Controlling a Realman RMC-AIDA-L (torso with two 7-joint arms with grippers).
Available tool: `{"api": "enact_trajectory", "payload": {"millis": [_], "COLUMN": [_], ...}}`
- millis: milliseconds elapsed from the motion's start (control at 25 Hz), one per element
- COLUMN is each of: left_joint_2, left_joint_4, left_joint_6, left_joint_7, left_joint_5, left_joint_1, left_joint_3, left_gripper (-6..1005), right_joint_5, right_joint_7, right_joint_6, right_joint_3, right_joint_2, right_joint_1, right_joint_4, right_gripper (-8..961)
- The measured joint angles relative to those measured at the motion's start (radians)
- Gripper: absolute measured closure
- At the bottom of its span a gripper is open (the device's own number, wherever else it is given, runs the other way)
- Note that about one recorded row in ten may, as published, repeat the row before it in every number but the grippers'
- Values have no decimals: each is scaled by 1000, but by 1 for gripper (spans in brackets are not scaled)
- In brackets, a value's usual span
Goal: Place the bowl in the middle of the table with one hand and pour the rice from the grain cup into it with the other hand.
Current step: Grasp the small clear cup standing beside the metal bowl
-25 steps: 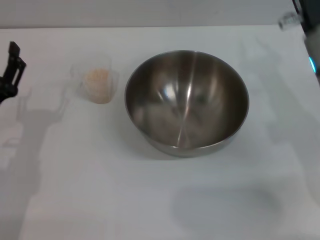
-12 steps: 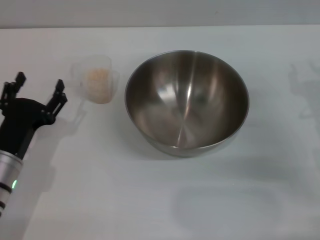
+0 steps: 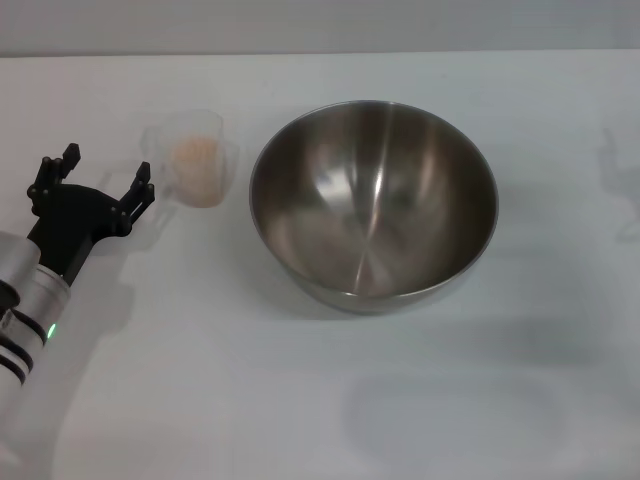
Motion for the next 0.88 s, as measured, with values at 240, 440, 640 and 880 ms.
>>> {"api": "enact_trajectory", "payload": {"millis": [240,440,640,880], "left_joint_2": [-1,1,0,0], "left_joint_4": [0,5,12,35], "left_joint_6": [-44,-76,-106,-147], "left_joint_7": [16,16,17,17], "left_joint_5": [-1,-1,-1,-1], "left_joint_1": [-24,-55,-83,-119], "left_joint_3": [-26,-30,-47,-57], "left_gripper": [132,132,132,133], "right_joint_5": [1,1,1,1], "right_joint_7": [1,2,2,3], "right_joint_6": [-3,-3,-3,-2], "right_joint_3": [1,2,4,4], "right_joint_2": [0,0,0,0], "right_joint_1": [-1,-2,-2,-2], "right_joint_4": [4,4,2,-1], "right_gripper": [516,516,516,516]}}
